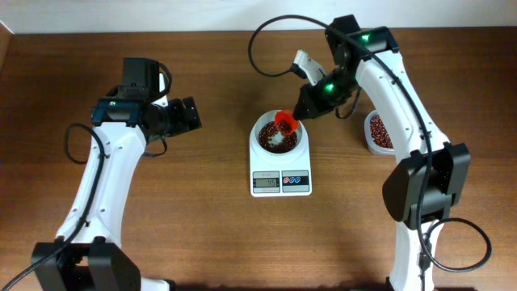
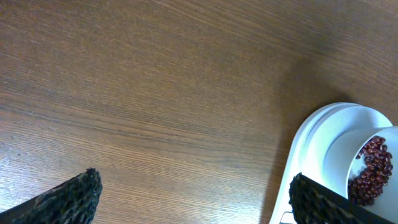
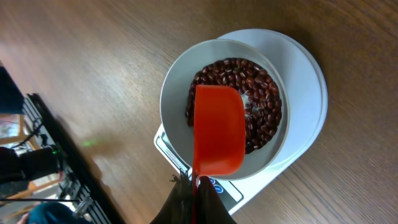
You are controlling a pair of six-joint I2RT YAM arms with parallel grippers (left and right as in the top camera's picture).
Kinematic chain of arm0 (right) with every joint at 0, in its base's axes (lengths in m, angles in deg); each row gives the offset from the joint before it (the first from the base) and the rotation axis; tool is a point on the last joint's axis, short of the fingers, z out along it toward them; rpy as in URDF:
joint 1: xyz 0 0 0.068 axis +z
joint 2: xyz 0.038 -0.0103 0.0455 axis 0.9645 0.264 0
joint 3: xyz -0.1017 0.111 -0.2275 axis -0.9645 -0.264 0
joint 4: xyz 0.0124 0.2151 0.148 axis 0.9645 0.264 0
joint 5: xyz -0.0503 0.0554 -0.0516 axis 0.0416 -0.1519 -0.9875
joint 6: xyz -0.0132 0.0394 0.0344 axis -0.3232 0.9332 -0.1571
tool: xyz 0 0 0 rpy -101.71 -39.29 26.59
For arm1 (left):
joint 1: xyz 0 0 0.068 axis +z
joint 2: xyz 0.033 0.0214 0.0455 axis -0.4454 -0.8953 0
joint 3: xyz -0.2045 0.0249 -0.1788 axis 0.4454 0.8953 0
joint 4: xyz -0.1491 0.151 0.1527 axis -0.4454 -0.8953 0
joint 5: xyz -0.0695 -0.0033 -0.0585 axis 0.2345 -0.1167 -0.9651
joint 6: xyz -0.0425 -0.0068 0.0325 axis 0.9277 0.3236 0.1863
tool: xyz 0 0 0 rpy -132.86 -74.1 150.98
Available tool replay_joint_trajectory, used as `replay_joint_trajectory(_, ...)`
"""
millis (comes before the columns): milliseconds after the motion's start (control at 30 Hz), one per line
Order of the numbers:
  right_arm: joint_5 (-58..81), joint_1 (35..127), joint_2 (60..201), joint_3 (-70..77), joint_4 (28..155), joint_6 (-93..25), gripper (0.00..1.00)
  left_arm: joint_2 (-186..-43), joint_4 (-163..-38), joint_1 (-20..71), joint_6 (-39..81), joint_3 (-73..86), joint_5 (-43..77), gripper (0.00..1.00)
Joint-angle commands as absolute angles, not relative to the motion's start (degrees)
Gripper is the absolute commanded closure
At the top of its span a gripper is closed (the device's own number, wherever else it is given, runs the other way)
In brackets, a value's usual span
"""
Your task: Scoop item into bowl and weigh 50g on scale
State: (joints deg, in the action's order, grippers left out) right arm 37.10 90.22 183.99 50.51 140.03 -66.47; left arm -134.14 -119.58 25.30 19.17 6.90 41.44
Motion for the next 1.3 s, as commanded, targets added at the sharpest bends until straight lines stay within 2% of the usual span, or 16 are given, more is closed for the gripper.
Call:
replay_joint_trajectory(0, 32.0, 92.0, 180.7, 52.3, 140.2, -67.3, 0.96, -134.7, -119.5, 25.1, 18.9, 6.6, 41.0, 0.01)
replay_joint_trajectory(667, 9.3, 101.0, 179.6, 60.2, 143.0, -67.1, 0.96, -134.7, -119.5, 25.1, 18.9, 6.6, 41.0, 0.01)
replay_joint_trajectory(867, 10.5, 100.5, 179.6, 60.2, 142.8, -65.6, 0.96, -134.7, -119.5, 25.1, 18.9, 6.6, 41.0, 0.01)
replay_joint_trajectory(1267, 26.2, 94.0, 179.6, 60.2, 143.0, -65.6, 0.96, -134.7, -119.5, 25.1, 18.9, 6.6, 41.0, 0.01)
